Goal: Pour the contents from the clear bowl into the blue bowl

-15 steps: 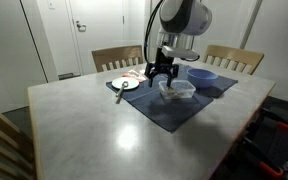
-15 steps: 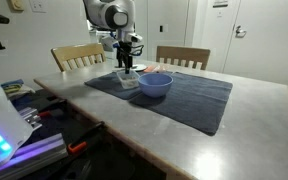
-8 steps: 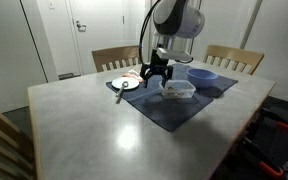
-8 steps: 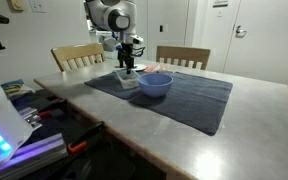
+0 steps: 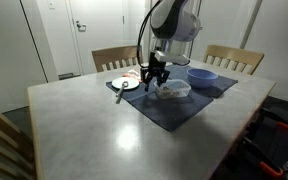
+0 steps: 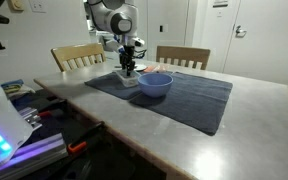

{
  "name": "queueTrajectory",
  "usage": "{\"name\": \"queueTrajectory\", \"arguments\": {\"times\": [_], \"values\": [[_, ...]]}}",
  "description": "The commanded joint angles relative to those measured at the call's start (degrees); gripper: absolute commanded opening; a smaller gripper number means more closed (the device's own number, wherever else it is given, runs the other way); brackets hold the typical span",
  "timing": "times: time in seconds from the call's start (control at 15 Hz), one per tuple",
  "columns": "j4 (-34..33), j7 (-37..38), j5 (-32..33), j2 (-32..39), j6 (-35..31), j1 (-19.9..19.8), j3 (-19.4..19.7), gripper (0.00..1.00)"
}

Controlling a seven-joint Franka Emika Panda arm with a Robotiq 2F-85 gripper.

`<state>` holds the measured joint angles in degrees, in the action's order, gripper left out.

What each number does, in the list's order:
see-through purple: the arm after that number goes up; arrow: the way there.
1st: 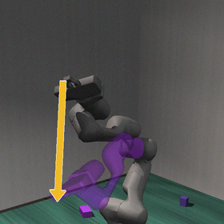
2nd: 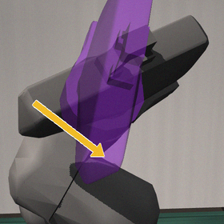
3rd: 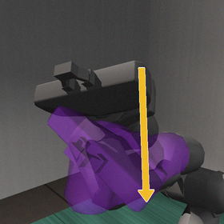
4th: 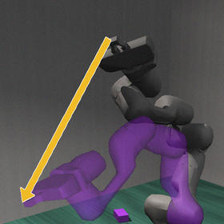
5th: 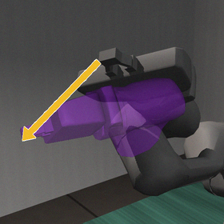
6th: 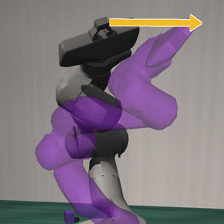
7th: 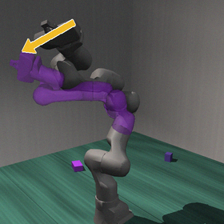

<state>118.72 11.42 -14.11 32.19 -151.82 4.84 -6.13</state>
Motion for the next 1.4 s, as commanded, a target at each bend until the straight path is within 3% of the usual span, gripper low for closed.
{"name": "queueTrajectory", "arguments": {"times": [0.0, 0.2, 0.33, 0.53, 0.93, 1.33], "values": [[-1.93, -2.39, -1.36, 1.75, 0.46, -1.45, -1.37, 0.28], [-2.12, -2.64, -1.34, 1.82, 0.57, -1.60, -1.42, 0.07], [-2.08, -2.81, -1.43, 1.77, 0.61, -1.79, -1.46, 0.00], [-1.42, -2.10, -0.58, 0.36, 1.95, -1.31, -0.65, 0.04], [0.16, 1.95, 4.72, -4.27, 9.29, 1.52, 2.78, 0.02], [0.53, 0.69, 10.61, -7.05, 17.90, 1.16, 4.61, 0.02]]}}
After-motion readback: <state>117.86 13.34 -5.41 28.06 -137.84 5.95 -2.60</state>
